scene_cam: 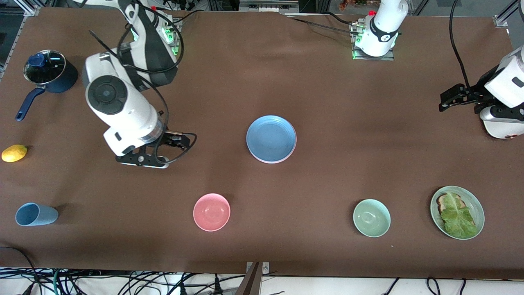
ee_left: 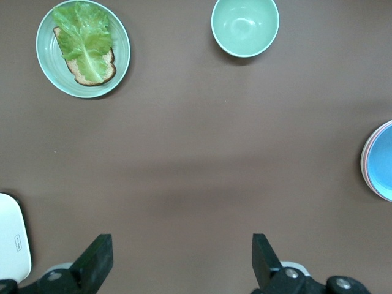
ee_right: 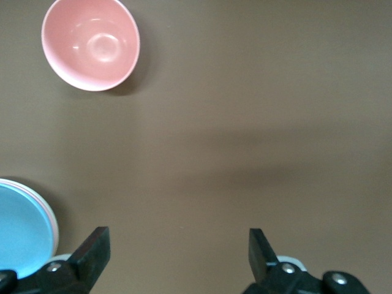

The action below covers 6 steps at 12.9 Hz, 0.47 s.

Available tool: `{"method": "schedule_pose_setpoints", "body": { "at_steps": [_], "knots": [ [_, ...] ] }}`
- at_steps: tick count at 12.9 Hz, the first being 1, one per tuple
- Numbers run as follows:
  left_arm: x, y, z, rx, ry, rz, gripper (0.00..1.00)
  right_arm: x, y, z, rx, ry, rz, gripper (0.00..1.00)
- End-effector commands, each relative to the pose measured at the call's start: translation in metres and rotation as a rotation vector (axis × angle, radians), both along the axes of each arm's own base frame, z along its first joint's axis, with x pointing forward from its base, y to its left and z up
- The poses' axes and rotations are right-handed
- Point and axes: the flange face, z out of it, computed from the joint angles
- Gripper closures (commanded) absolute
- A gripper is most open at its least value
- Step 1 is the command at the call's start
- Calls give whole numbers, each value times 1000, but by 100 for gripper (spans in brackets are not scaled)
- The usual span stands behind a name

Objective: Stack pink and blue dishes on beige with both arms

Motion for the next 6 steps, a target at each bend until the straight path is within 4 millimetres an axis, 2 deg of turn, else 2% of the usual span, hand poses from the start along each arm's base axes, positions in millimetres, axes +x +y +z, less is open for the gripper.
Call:
{"method": "schedule_pose_setpoints", "body": {
  "at_steps": [1, 2, 3, 6],
  "knots": [
    [1, -1, 6, 23, -10, -1, 0, -2, -38, 53, 28, 21, 48, 0],
    [1, -1, 6, 23, -10, -1, 0, -8, -62, 79, 85, 3, 21, 0],
    [1, -1, 6, 23, -10, -1, 0, -13, -102, 90, 108, 11, 4, 0],
    [1, -1, 6, 23, -10, -1, 0, -43, -173, 119, 131, 10, 104, 0]
  ]
}}
